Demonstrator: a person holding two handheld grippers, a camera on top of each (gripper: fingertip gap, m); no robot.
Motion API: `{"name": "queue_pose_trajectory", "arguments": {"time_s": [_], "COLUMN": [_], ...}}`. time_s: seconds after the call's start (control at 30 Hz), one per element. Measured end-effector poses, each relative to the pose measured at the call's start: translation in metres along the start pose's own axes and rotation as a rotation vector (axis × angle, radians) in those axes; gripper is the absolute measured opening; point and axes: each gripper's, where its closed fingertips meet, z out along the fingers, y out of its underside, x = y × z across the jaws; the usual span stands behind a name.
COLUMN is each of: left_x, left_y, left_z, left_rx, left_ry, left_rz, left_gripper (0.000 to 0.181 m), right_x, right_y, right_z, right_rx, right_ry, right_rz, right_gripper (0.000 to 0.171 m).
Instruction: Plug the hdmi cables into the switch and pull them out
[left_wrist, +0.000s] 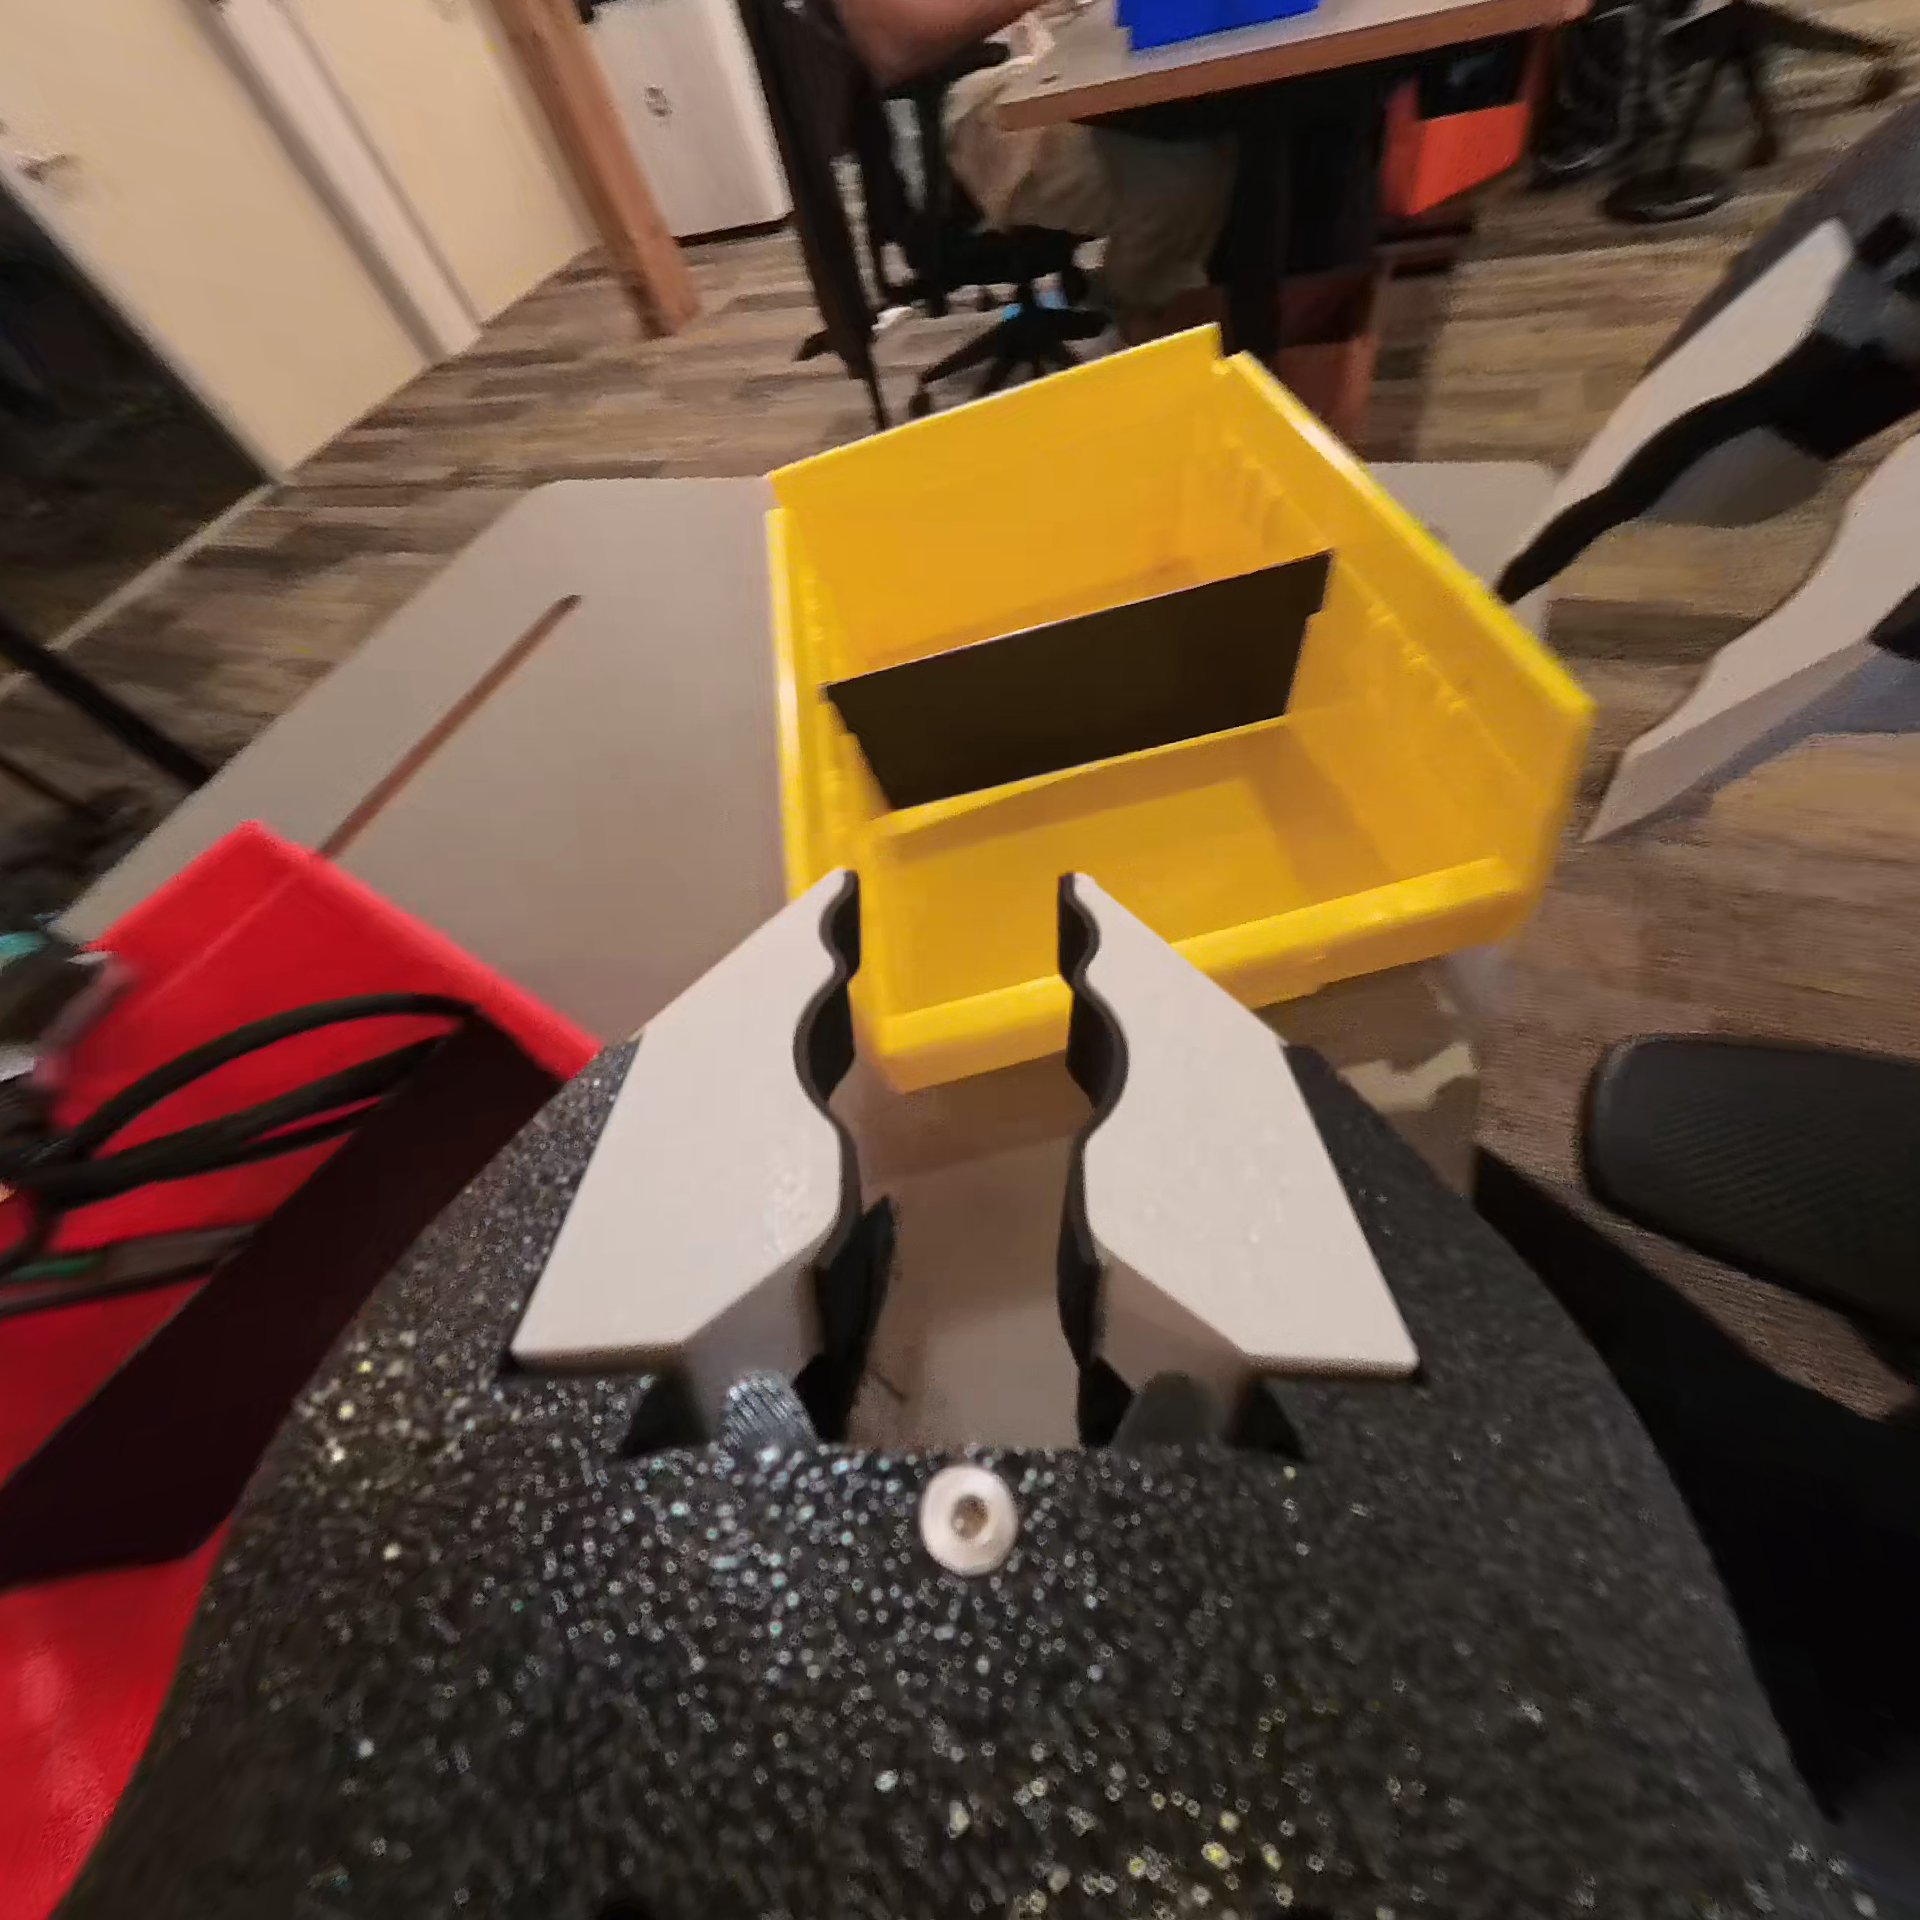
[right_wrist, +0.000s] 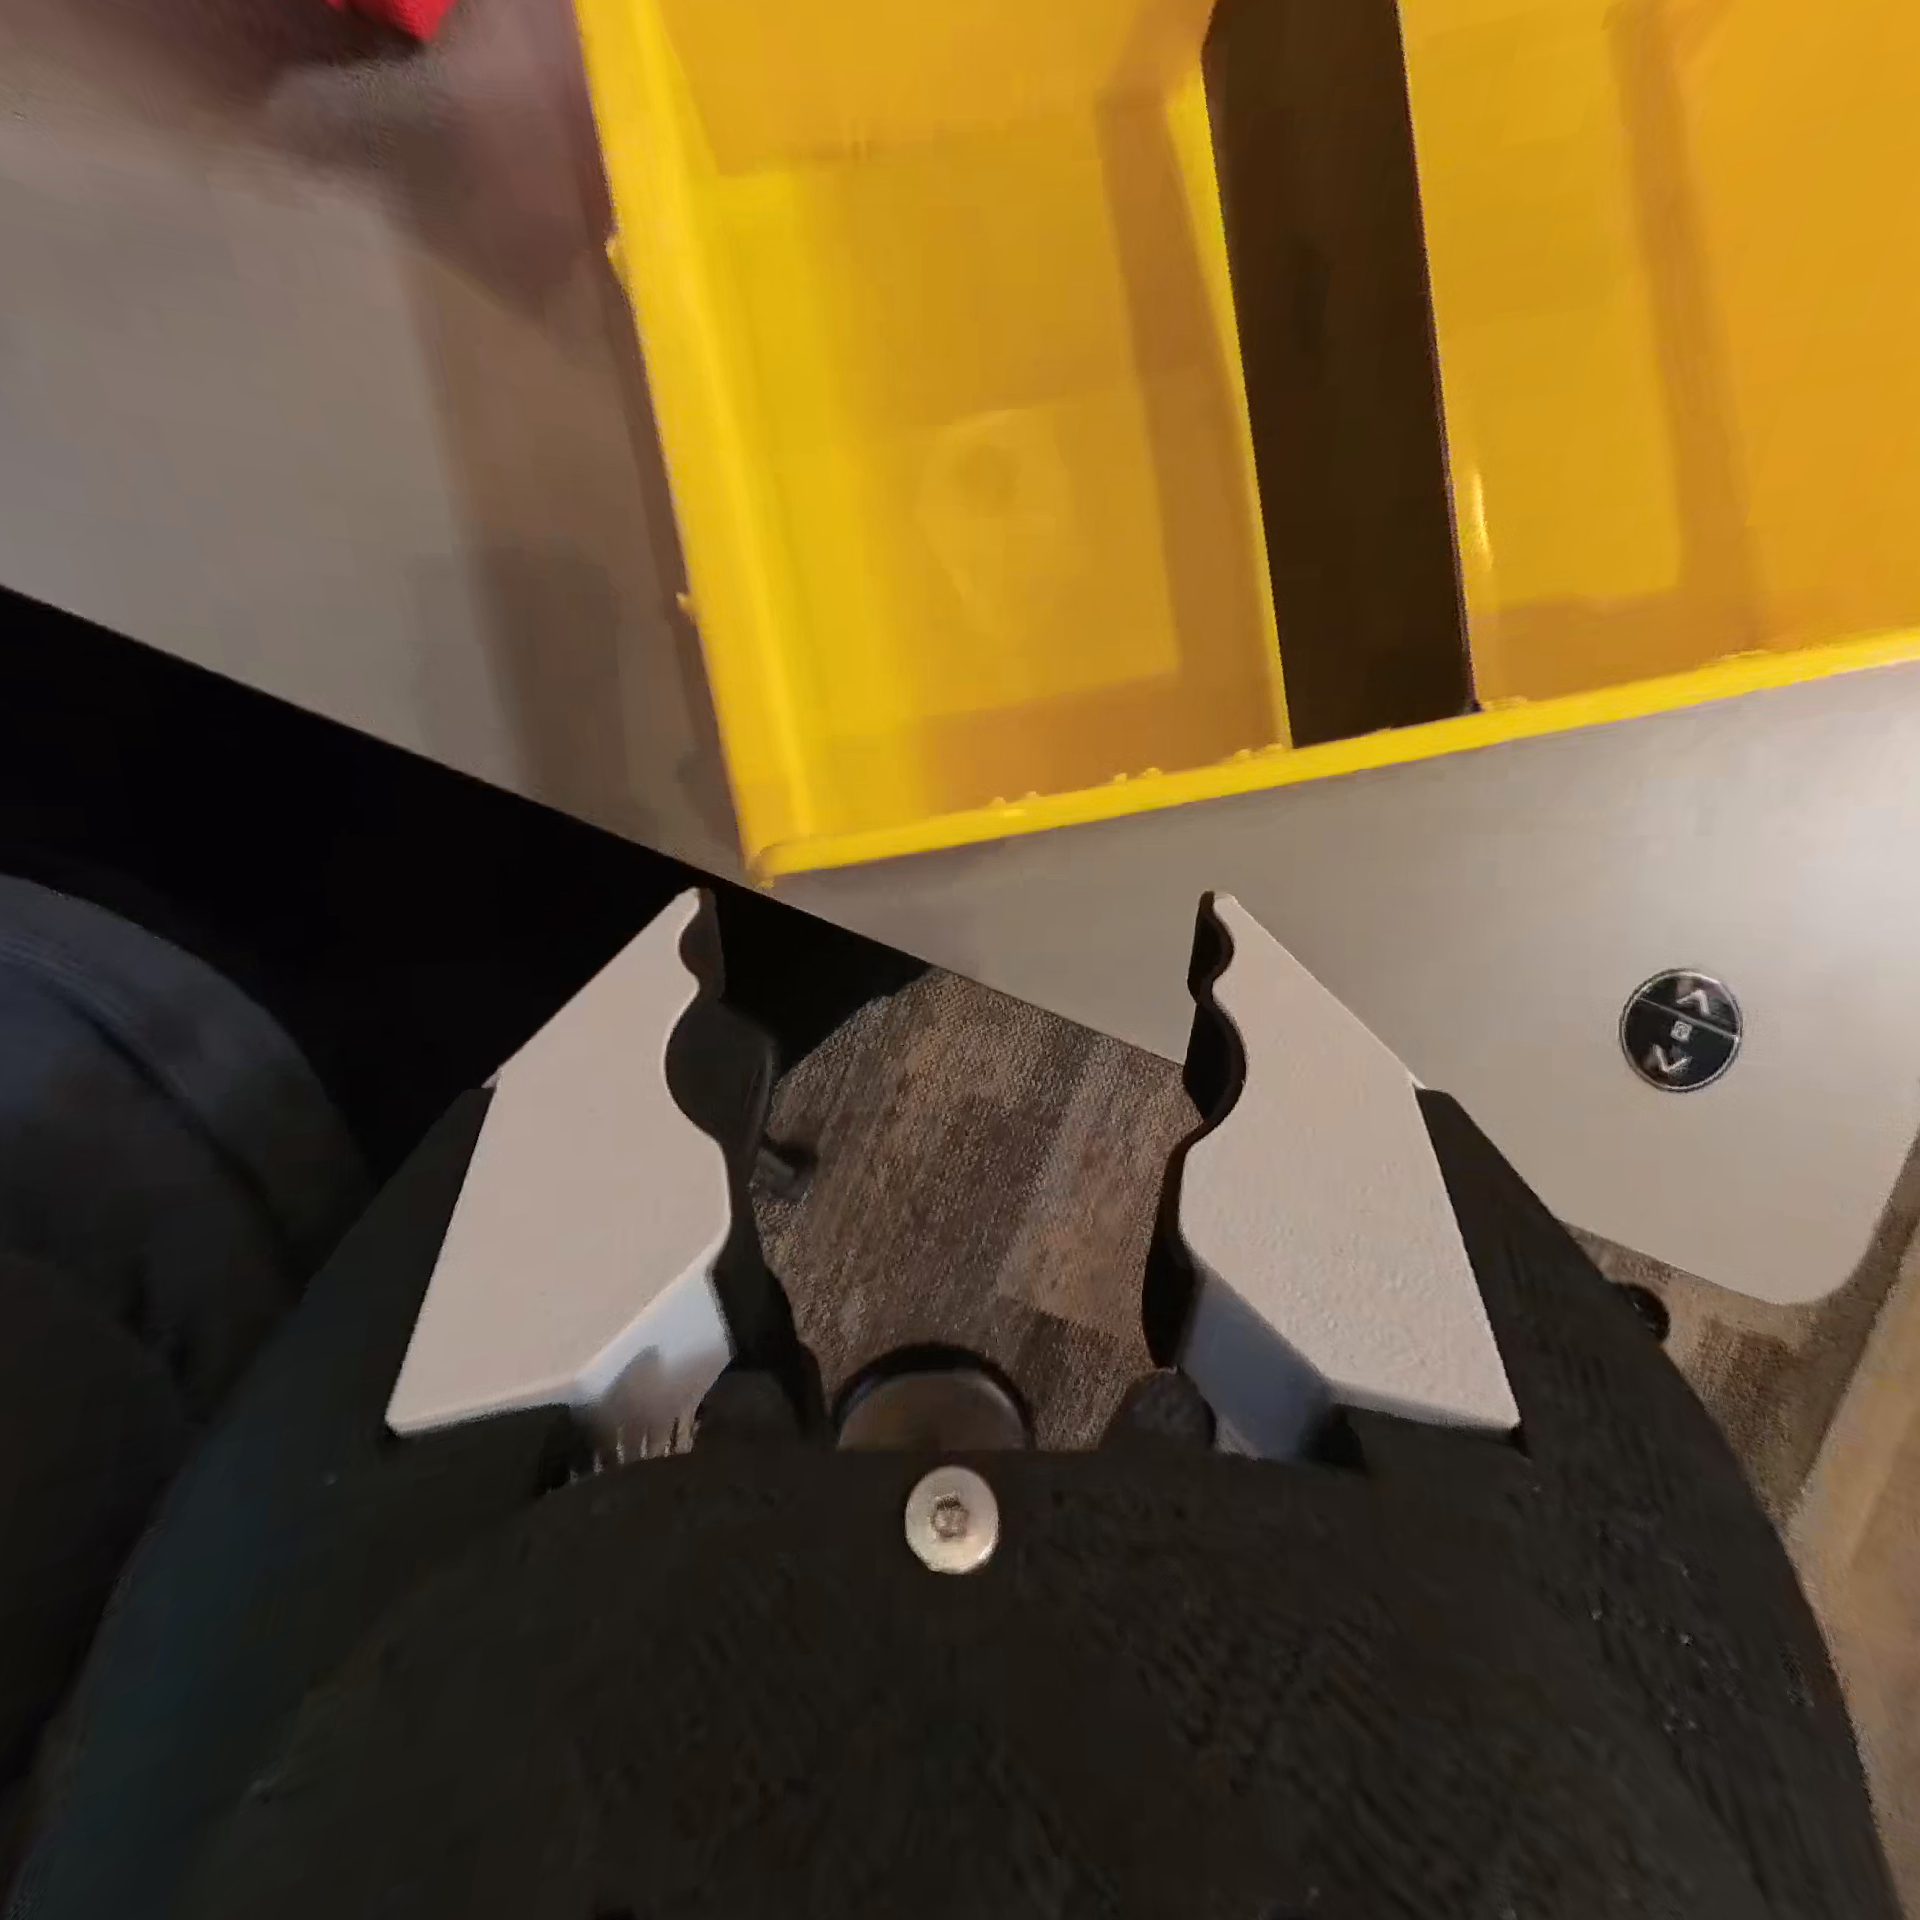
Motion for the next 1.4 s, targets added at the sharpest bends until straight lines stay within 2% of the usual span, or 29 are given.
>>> {"name": "queue_pose_trajectory", "arguments": {"time_s": [0.13, 0.23, 0.3, 0.4, 0.53, 0.63, 0.7, 0.77, 0.87, 0.9, 0.93, 1.17, 1.4], "left_x": [-0.047, -0.075, -0.102, -0.143, -0.172, -0.186, -0.195, -0.2, -0.203, -0.204, -0.208, -0.209, -0.203], "left_y": [0.021, 0.042, 0.065, 0.098, 0.14, 0.162, 0.175, 0.189, 0.198, 0.194, 0.193, 0.201, 0.229], "left_z": [-0.032, -0.055, -0.073, -0.102, -0.114, -0.114, -0.11, -0.105, -0.1, -0.099, -0.102, -0.124, -0.196], "left_rx": [-0.04, -0.044, -0.079, -0.134, -0.23, -0.273, -0.305, -0.345, -0.372, -0.34, -0.325, -0.288, -0.281], "left_ry": [-0.225, -0.323, -0.425, -0.601, -0.641, -0.645, -0.635, -0.609, -0.575, -0.564, -0.59, -0.637, -0.706], "left_rz": [0.042, -0.046, -0.115, -0.201, -0.314, -0.36, -0.382, -0.412, -0.41, -0.413, -0.416, -0.421, -0.476], "left_gripper": [0.039, 0.041, 0.048, 0.068, 0.084, 0.085, 0.079, 0.07, 0.034, 0.012, 0.006, 0.004, 0.004], "right_x": [0.005, 0.006, 0.009, 0.021, 0.05, 0.092, 0.116, 0.126, 0.124, 0.123, 0.122, 0.11, 0.099], "right_y": [-0.007, -0.012, -0.012, -0.009, -0.013, -0.025, -0.036, -0.038, -0.034, -0.033, -0.033, -0.043, -0.053], "right_z": [0.009, 0.01, 0.01, 0.008, 0.004, 0.001, -0.001, 0.0, -0.007, -0.013, -0.018, -0.052, -0.061], "right_rx": [0.001, 0.024, 0.028, 0.032, 0.086, 0.175, 0.278, 0.33, 0.34, 0.348, 0.358, 0.459, 0.501], "right_ry": [-0.004, -0.026, -0.024, 0.013, 0.113, 0.281, 0.349, 0.356, 0.328, 0.336, 0.342, 0.344, 0.337], "right_rz": [0.012, 0.016, 0.022, 0.058, 0.104, 0.173, 0.238, 0.301, 0.329, 0.32, 0.311, 0.265, 0.21], "right_gripper": [0.09, 0.092, 0.092, 0.09, 0.072, 0.049, 0.043, 0.047, 0.052, 0.052, 0.052, 0.052, 0.051]}}
